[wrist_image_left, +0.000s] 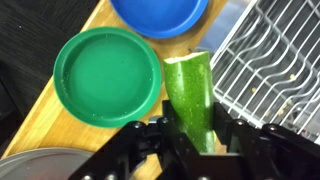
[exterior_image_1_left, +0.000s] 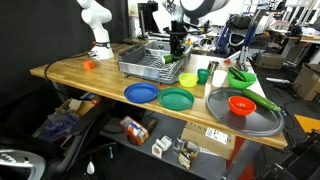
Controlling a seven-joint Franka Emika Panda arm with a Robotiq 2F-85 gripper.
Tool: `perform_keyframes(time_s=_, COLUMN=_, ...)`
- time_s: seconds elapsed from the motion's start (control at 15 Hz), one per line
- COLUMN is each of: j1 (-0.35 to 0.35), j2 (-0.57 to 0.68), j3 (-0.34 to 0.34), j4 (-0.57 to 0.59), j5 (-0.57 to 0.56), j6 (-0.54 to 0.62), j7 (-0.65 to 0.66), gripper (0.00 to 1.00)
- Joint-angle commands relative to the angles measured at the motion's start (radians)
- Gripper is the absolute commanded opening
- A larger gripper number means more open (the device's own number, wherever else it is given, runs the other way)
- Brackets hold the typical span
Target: Put the zucchini on the blue plate in the green bowl
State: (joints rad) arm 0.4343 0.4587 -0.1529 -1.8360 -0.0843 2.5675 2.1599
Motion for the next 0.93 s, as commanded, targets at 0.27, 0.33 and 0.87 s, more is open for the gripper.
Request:
perform_keyframes(time_s=0.27, j1=-0.046, j2=-0.175, j3=-0.001, j4=-0.318, j5=-0.219, j6=0.159, j7=0.345, gripper=0.42)
perform_keyframes(time_s=0.33, j1=-0.047, j2=-0.195, j3=0.001, j4=-0.344, j5=-0.230, j6=0.177, j7=0.364, gripper=0.42)
perform_keyframes(time_s=0.87, j1=-0.056, j2=-0.205, j3=-0.022, j4=-0.358, j5=-0.253, j6=0.193, j7=0.439, gripper=0.17)
